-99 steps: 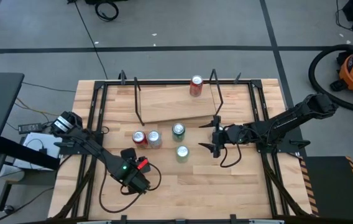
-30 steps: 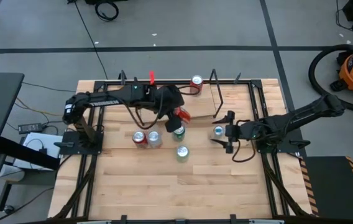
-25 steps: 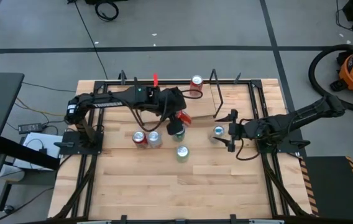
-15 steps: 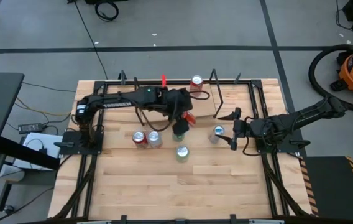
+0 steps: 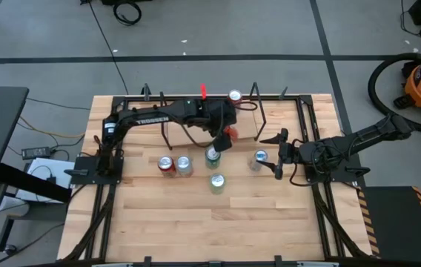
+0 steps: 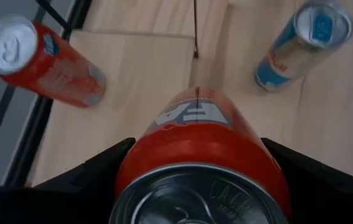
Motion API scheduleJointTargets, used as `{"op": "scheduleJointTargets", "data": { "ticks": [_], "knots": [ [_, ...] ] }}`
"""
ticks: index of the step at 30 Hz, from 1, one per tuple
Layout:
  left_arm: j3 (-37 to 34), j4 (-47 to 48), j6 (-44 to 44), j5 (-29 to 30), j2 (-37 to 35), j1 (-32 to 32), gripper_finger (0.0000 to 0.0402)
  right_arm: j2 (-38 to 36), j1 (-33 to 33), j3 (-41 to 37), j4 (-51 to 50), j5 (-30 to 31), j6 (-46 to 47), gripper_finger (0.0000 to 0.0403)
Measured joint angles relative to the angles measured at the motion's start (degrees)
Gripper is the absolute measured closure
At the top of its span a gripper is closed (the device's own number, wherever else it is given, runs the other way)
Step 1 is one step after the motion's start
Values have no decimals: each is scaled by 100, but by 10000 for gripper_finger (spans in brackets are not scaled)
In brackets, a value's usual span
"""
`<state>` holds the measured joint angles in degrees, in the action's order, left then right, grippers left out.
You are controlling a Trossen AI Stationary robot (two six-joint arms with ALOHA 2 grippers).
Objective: Place canned beverage on shelf
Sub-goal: Put the red soda can on the shelf aligned with the red soda can
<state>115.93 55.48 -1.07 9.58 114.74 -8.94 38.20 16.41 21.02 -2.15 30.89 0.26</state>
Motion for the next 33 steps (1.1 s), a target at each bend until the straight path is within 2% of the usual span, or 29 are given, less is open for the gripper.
{"op": "scheduleJointTargets", "data": {
  "ticks": [8,21,33],
  "knots": [
    [1,-638,228,269,114,-213,79,4,1,0,22,98,-3,39],
    [-1,-802,192,261,440,-626,79,-37,78,9,396,274,-231,39],
    [-6,-835,-187,-39,501,-737,79,-33,122,9,546,395,-341,39]
  ]
}}
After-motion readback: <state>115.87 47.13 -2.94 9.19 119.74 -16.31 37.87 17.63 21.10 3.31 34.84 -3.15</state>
